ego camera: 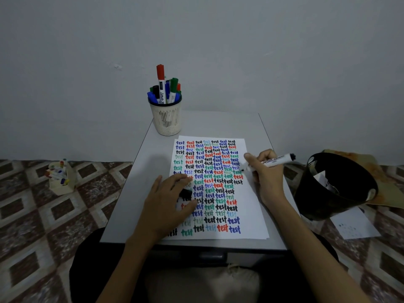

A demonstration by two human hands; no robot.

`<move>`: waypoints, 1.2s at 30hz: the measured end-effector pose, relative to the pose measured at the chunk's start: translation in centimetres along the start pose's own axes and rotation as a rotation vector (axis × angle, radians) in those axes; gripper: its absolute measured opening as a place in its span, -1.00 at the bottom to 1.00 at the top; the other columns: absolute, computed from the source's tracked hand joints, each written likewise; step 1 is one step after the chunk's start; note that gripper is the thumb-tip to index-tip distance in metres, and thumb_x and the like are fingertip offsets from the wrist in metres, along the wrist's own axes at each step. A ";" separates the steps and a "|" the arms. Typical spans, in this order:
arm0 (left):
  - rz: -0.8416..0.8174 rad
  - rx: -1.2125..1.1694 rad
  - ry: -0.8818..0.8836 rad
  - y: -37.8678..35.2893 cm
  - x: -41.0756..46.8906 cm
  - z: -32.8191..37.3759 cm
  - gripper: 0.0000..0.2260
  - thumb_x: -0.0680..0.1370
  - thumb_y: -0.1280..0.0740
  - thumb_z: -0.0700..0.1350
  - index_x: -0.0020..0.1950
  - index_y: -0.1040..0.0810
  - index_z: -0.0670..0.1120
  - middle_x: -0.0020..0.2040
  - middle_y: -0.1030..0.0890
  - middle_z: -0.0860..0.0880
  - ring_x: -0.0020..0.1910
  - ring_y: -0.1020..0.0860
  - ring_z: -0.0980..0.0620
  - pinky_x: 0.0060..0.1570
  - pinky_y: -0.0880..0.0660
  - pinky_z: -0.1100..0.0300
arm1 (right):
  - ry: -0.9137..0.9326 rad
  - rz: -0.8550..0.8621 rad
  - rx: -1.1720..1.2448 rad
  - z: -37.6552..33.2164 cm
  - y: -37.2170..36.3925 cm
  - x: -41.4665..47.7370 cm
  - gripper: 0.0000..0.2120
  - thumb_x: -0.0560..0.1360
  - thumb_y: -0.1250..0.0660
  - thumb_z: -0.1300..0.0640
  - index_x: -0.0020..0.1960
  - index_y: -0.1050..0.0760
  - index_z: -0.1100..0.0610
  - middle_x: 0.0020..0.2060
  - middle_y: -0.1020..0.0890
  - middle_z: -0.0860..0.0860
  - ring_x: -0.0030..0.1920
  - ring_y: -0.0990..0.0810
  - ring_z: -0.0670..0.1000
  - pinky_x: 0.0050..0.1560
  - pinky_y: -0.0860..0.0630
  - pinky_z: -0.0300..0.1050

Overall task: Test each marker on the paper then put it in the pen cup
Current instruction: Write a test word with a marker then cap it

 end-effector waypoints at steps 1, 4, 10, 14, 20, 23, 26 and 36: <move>0.027 -0.005 -0.010 0.3 -0.1 0.1 -0.48 0.47 -0.15 0.22 0.36 -0.42 0.02 0.33 -0.42 0.09 0.34 -0.34 0.12 0.47 -0.06 -0.06 | -0.012 -0.003 0.054 -0.1 0.0 0.0 -0.65 0.40 -0.46 0.31 -0.31 -0.30 0.09 -0.44 -0.45 0.05 -0.53 -0.37 -0.12 -0.52 -0.34 -0.30; 0.086 -0.066 0.007 1.0 -0.2 0.3 -0.53 0.41 -0.17 0.06 0.31 -0.45 0.03 0.27 -0.47 0.07 0.29 -0.36 0.12 0.46 -0.08 -0.10 | -0.032 -0.077 0.146 -0.5 -0.2 -0.1 -0.72 0.35 -0.47 0.27 -0.27 -0.35 0.12 -0.38 -0.49 0.05 -0.48 -0.39 -0.07 -0.50 -0.36 -0.29; 0.091 -0.001 0.023 0.8 0.0 -0.2 -0.72 0.50 -0.17 0.06 0.10 -0.56 0.02 0.04 -0.57 0.08 0.08 -0.50 0.07 0.41 -0.17 -0.12 | -0.230 -0.367 0.328 -0.8 -2.0 -0.9 -0.88 0.46 -0.21 0.38 -0.07 -0.52 0.31 -0.12 -0.64 0.26 -0.13 -0.66 0.17 -0.21 -0.63 -0.09; 0.130 -0.033 0.014 1.0 0.0 -0.4 -0.72 0.53 -0.18 0.10 0.12 -0.54 0.01 0.02 -0.60 0.08 0.06 -0.51 0.09 0.42 -0.16 -0.04 | -0.223 -0.524 0.133 -0.8 -2.9 -1.9 -0.87 0.45 -0.28 0.45 -0.01 -0.50 0.36 -0.20 -0.63 0.31 -0.23 -0.67 0.18 -0.22 -0.64 -0.05; 0.199 -0.125 -0.010 1.6 0.0 0.1 -0.75 0.53 -0.24 0.09 0.14 -0.53 0.03 0.03 -0.59 0.10 0.06 -0.47 0.20 0.38 -0.19 0.05 | -0.173 -0.579 0.003 -0.7 -3.4 -2.6 -0.85 0.43 -0.30 0.51 -0.04 -0.49 0.36 -0.10 -0.63 0.38 -0.23 -0.68 0.21 -0.19 -0.65 -0.02; 0.201 -0.134 -0.026 1.7 -0.1 0.1 -0.74 0.53 -0.25 0.09 0.14 -0.54 0.02 0.04 -0.60 0.08 0.08 -0.49 0.16 0.37 -0.20 0.06 | -0.155 -0.589 0.001 -0.7 -3.5 -2.7 -0.85 0.42 -0.32 0.48 -0.03 -0.48 0.36 -0.08 -0.62 0.41 -0.22 -0.69 0.22 -0.19 -0.65 -0.02; 0.186 -0.137 -0.044 1.6 -0.1 0.1 -0.73 0.54 -0.24 0.10 0.16 -0.53 0.02 0.05 -0.60 0.08 0.10 -0.49 0.15 0.38 -0.19 0.09 | -0.137 -0.613 -0.004 -0.7 -3.7 -2.9 -0.85 0.39 -0.36 0.43 -0.04 -0.49 0.35 -0.08 -0.60 0.43 -0.20 -0.68 0.23 -0.17 -0.66 0.00; 0.138 -0.443 -0.041 2.1 -0.1 0.8 -0.72 0.52 -0.28 0.07 0.14 -0.57 -0.04 0.03 -0.61 0.15 0.04 -0.56 0.23 0.02 -0.48 0.36 | -0.161 -0.737 -0.046 -0.3 -5.1 -4.1 -0.82 0.37 -0.43 0.37 -0.03 -0.56 0.29 -0.07 -0.65 0.31 -0.12 -0.67 0.27 -0.13 -0.64 0.04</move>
Point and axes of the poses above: each hand's wrist, its own x-axis towards the middle knuckle, its own y-axis out of the back of the hand, z = x × y, the point moved 4 cm from there along x, towards the middle knuckle
